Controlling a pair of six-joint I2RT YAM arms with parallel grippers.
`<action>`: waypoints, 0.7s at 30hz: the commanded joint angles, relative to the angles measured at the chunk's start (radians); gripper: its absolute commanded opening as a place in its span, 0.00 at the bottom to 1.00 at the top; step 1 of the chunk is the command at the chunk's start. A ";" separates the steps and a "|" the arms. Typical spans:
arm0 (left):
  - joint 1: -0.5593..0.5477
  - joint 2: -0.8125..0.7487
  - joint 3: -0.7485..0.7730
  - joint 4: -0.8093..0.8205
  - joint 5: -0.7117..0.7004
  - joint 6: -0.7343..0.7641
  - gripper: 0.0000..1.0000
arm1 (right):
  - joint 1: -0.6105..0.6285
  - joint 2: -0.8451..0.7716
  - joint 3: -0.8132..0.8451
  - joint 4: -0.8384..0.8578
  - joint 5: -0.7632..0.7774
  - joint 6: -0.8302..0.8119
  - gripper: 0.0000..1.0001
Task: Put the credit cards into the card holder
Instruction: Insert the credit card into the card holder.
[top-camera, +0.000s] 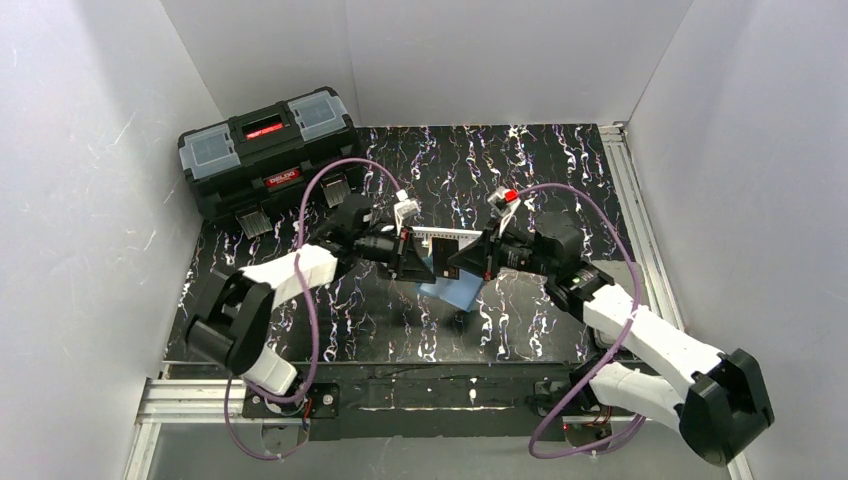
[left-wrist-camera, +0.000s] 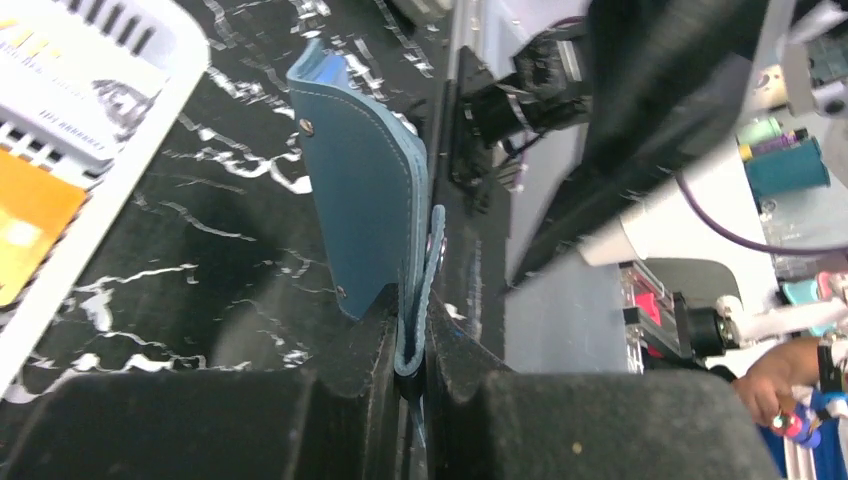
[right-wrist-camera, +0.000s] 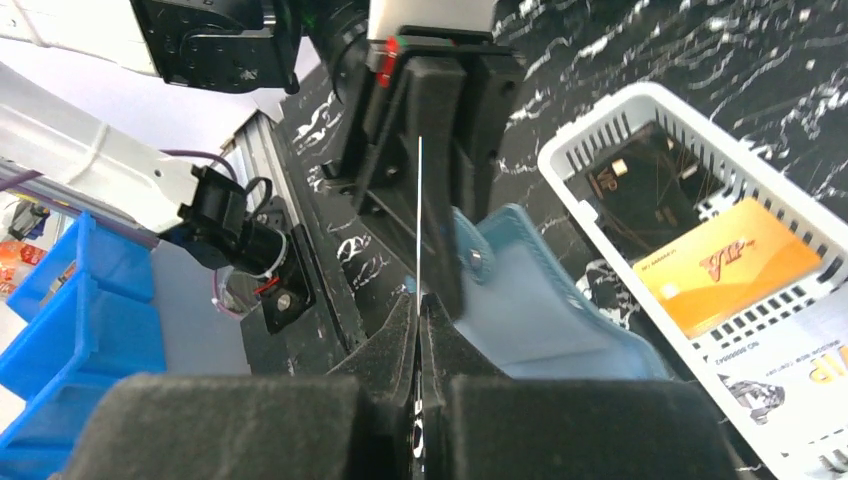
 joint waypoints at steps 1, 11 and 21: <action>-0.010 0.106 -0.005 0.207 -0.070 -0.053 0.00 | -0.012 0.083 -0.008 0.039 -0.038 0.000 0.01; 0.016 0.118 -0.143 0.136 -0.200 0.006 0.00 | -0.102 0.292 -0.038 0.048 -0.207 0.052 0.01; 0.002 -0.026 -0.224 -0.118 -0.434 0.095 0.00 | -0.103 0.462 0.026 -0.099 -0.280 0.014 0.01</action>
